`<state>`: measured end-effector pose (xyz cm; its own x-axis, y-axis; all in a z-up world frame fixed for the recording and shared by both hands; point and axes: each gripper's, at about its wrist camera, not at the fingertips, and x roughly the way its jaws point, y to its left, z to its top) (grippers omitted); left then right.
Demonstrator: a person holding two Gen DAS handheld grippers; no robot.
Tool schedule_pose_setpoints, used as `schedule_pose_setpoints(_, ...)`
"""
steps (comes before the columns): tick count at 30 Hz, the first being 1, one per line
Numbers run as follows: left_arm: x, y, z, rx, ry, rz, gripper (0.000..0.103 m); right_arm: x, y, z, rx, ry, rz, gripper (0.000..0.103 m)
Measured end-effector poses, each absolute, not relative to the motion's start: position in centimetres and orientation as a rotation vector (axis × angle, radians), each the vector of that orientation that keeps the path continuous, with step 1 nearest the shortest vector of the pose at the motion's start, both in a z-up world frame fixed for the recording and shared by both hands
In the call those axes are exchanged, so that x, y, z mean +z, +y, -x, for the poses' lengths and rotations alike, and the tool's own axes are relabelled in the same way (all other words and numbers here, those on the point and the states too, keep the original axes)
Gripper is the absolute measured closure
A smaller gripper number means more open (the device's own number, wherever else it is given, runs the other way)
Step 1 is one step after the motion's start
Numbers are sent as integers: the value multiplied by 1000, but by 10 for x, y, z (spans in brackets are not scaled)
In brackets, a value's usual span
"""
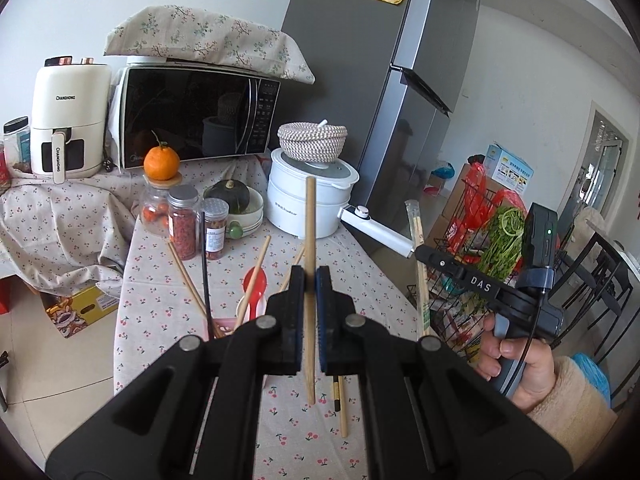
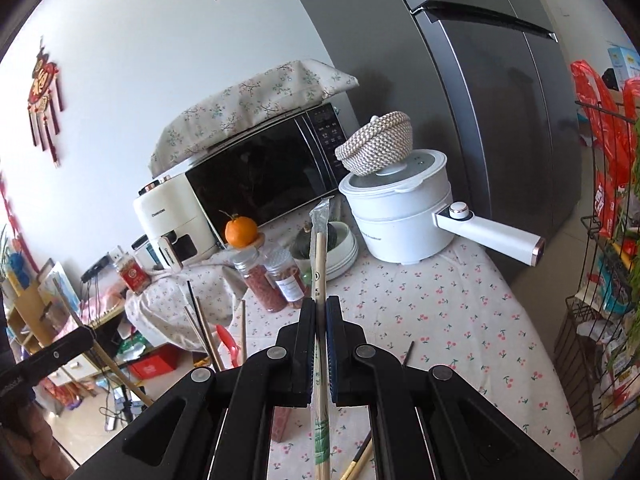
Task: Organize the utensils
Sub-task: 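Lower the left tool's chopstick into the pink basket and open it while the right tool holds its chopstick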
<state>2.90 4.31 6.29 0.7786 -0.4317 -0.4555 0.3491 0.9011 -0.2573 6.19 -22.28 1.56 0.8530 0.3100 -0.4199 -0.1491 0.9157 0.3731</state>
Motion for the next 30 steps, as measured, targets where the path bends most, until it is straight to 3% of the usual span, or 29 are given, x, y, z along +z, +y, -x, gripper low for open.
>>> schedule_pose_setpoints(17,51,82,-63,-254,438,217,97,10,-190,-65,285,470,-293,98)
schedule_pose_setpoints(25,18,81,-90,-218,513,184,97,18,-171,-58,289,394,-299,98)
schedule_pose_setpoints(30,-8,77,-109,-253,650,185,96,24,-145,-59,284,327,-315,98)
